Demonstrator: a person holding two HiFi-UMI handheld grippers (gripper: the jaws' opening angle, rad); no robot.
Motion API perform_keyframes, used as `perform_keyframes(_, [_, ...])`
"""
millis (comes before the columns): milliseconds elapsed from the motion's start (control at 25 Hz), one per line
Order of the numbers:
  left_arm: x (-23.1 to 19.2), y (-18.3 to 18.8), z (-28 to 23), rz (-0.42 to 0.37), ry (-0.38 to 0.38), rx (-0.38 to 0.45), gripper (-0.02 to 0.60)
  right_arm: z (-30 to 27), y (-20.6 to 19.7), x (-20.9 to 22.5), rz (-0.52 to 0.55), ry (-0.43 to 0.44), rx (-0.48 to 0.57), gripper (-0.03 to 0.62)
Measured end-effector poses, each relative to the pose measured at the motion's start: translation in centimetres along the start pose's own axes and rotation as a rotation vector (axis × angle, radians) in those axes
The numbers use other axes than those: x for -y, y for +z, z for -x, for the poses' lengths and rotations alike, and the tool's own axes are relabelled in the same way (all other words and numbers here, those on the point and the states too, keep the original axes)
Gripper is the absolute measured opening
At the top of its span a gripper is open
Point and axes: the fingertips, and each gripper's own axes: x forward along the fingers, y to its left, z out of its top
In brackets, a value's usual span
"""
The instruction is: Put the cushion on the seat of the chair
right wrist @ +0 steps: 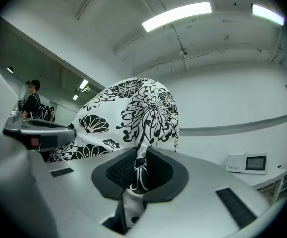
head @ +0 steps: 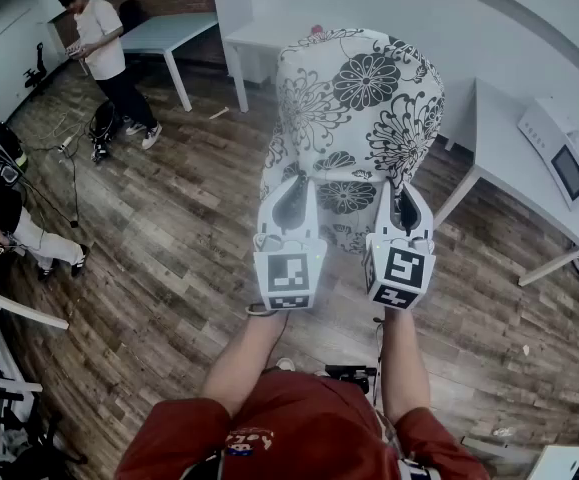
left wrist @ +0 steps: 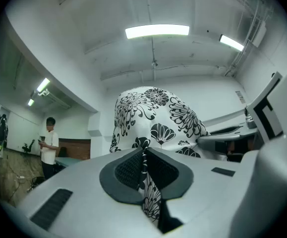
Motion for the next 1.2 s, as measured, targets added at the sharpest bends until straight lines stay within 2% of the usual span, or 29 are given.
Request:
perform_keyframes(240, [-0.75, 0.28, 0.08, -0.01, 0.023, 0.006, 0.041, -0.56, -0.45, -0.77, -0.011, 0.032, -0.011, 0.058])
perform_keyframes(1040, [-1.11, -0.01, -0.41, -0.01, 0.013, 0.004, 0.041, -0.98, -1.0, -0.86, -0.031, 0.021, -0.012, 0.06])
perform_keyframes(1200, [-1.09, 0.32, -0.17, -0.014, -0.011, 0.007, 0.043, -0.52, -0.67, -0.92, -0.037, 0.003, -0.013, 0.06])
